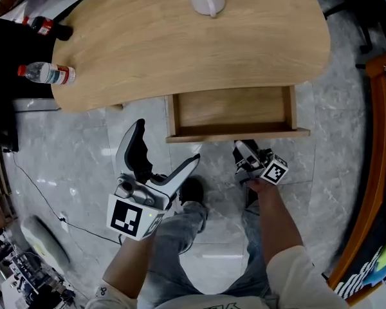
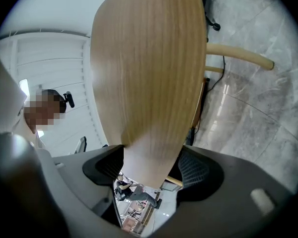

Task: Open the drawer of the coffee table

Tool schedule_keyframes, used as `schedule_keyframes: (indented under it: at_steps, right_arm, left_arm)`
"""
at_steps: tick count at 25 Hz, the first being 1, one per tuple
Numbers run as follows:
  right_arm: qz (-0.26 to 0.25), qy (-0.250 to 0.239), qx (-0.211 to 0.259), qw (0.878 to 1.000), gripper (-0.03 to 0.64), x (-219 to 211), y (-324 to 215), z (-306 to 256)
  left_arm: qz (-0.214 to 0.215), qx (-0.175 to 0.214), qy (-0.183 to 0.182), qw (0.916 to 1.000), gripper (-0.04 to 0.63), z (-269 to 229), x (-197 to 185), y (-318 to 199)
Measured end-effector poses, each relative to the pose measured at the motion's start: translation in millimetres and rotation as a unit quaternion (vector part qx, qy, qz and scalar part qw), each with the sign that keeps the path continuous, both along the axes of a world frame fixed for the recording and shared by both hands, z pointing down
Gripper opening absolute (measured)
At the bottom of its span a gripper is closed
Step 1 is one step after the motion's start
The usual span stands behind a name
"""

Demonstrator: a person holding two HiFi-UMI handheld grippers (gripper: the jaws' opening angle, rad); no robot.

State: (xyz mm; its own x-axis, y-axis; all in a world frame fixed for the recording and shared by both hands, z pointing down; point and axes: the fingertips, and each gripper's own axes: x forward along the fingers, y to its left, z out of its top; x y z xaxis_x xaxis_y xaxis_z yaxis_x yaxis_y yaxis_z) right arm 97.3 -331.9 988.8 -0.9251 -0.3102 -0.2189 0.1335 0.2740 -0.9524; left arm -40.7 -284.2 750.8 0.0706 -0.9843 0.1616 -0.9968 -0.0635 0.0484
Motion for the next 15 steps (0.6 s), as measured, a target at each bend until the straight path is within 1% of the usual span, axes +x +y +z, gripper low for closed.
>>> schedule_keyframes:
  at_steps: [3,7,15]
  right_arm:
    - [-0.008,0.002,-0.004,1.000,0.339,7,11,1]
    - [-0.034,0.005,-0.003,0.999,0.336,16,27,3]
    - [-0.056,0.014,-0.005,0.998,0.341,19,30,16]
  left_arm:
    - [-0.003,0.005,0.001,1.0000,0.491,-4,-1,0]
    - [-0.003,0.008,0.003,1.0000,0.491,-8,-2,-1]
    - [0.002,0.013,-0.007,0.9999,0.491,-9,-4,-7]
